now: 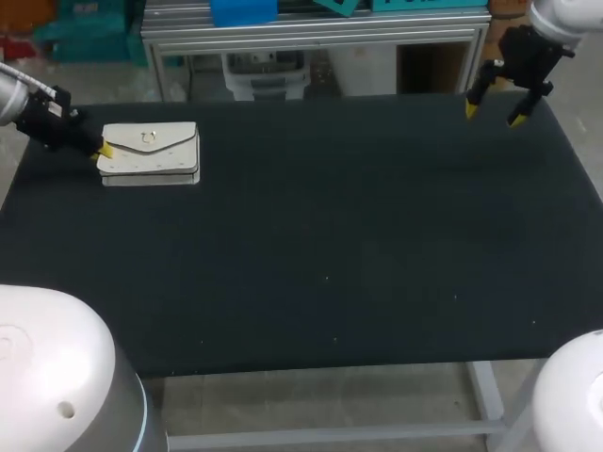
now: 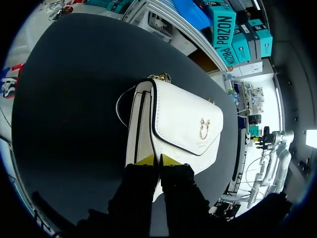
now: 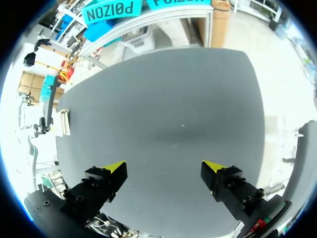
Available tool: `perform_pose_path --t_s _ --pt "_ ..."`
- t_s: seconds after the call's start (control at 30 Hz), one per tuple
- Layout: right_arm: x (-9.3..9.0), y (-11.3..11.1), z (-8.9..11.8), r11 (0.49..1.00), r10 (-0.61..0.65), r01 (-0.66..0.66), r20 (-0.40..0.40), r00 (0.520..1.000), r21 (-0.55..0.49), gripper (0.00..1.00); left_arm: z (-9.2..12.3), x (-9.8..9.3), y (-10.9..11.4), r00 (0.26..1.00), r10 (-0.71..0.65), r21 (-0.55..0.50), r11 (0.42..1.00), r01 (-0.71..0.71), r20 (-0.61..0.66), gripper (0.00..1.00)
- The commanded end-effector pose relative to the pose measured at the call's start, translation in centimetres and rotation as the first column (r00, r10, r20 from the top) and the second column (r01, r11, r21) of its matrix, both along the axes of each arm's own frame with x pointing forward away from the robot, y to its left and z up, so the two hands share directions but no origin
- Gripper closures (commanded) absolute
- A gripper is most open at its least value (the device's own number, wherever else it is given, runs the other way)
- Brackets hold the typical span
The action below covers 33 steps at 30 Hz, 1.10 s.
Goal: Pick up the bag, open it, inspect its contents, close it, and place it on the opposite side
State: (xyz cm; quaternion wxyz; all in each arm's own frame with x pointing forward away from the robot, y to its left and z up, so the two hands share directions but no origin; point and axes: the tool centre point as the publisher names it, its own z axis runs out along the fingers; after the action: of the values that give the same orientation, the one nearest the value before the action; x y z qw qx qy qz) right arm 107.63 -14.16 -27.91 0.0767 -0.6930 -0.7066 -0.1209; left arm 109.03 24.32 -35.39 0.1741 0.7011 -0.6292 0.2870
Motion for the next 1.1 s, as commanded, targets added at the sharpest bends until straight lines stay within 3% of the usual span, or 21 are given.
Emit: perform_pose_path --t_s 0.03,0.27,0.63,0.7,0.73,1.1 --pt "0.4 0.5 0.1 1.0 0.001 -0.001 -0.01 1.0 -0.011 0.0 0.6 0.5 2.4 0.999 -0.021 -0.004 1.0 0.021 -0.047 1.0" --pt "1.0 1.3 0.2 1.0 0.008 -0.008 -0.011 1.0 -0.029 0.0 0.9 1.3 5.4 0.999 0.0 0.0 1.0 0.0 -0.051 1.0" --pt "1.4 2.0 0.2 0.999 0.007 -0.008 -0.01 1.0 -0.042 0.0 0.0 1.9 6.8 0.998 -0.009 0.004 1.0 0.01 -0.067 1.0" --pt "1.5 2.0 0.2 0.999 0.006 -0.006 -0.012 1.0 -0.043 0.0 0.0 1.6 6.9 0.998 -0.01 0.005 1.0 0.01 -0.056 0.09" --pt "1.5 2.0 0.2 0.999 0.005 -0.005 -0.013 1.0 -0.043 0.0 0.2 1.5 6.9 0.999 -0.01 0.009 1.0 0.011 -0.049 0.0" --pt "0.9 1.4 0.5 0.998 -0.006 0.006 -0.013 1.0 -0.058 0.0 4.5 -2.3 5.4 0.998 0.021 0.116 0.993 -0.027 0.058 0.0"
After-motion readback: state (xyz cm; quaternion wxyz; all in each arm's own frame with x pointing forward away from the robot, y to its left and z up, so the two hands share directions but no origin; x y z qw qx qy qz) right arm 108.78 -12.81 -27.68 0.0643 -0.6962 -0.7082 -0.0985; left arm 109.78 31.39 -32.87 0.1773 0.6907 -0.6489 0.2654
